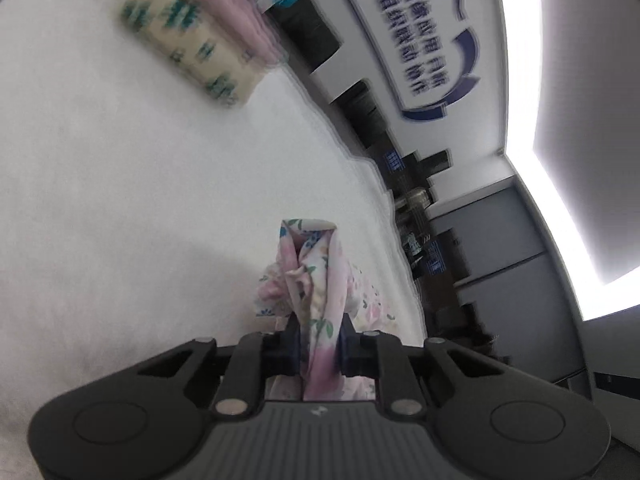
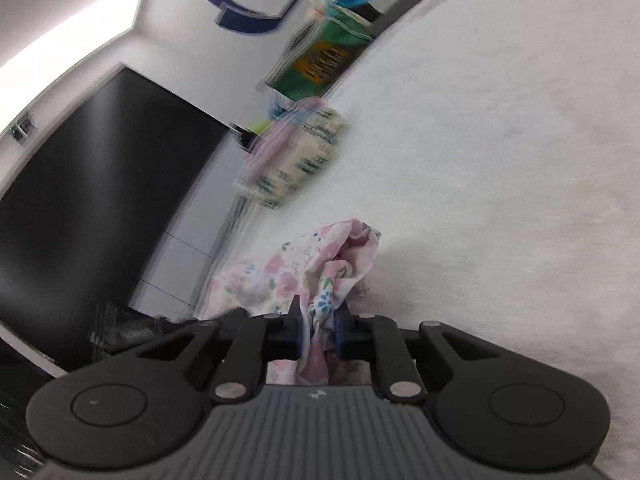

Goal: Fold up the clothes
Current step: 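Carry the folded garment with both grippers onto the clothes stack and release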

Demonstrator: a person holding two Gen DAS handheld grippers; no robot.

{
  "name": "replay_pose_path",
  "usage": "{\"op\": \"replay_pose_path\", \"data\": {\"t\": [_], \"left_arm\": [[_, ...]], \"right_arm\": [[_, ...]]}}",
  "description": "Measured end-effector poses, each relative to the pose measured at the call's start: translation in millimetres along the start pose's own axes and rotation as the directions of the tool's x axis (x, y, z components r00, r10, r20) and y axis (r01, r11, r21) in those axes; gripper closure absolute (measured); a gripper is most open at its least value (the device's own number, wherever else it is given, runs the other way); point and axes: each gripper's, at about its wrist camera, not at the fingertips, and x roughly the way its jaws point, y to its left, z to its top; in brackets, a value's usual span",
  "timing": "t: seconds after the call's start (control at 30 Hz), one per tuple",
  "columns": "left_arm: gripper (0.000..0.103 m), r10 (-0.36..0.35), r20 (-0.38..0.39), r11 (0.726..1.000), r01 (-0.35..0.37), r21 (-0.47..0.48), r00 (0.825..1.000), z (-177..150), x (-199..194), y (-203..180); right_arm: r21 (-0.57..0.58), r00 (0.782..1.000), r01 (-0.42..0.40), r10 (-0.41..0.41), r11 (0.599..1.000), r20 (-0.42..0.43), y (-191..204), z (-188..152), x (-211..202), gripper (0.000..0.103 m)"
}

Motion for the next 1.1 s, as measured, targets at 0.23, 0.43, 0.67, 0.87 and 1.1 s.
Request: {"op": "replay_pose_path", "data": {"t": [0.23, 0.43, 0.67, 0.87, 1.1], "left_arm": [[0.088, 0.063, 0.157, 0.986, -0.086, 0.145, 0.986, 102, -34, -71], [0.088, 0.128, 0.22, 0.979, -0.16, 0.13, 0.967, 199, -36, -68], [0.087, 0.172, 0.192, 0.985, -0.171, -0.019, 0.966, 260, -9, 15], [0.083, 0.185, 0.164, 0.981, -0.171, -0.094, 0.969, 249, 21, 89], [0.052, 0.231, 0.31, 0.973, -0.226, -0.053, 0.922, 234, -5, 74]], "right_arm": [[-0.141, 0.992, -0.08, 0.093, 0.987, 0.086, 79, 77, 26, 0.091], [-0.234, 0.992, -0.05, 0.076, 0.971, 0.101, 132, 172, 96, 0.091], [-0.188, 1.0, 0.019, -0.014, 0.982, 0.027, 114, 224, 197, 0.091], [-0.147, 0.993, 0.09, -0.1, 0.985, -0.062, 63, 222, 252, 0.09], [-0.283, 0.984, 0.172, -0.178, 0.944, 0.003, 64, 202, 248, 0.061]]}}
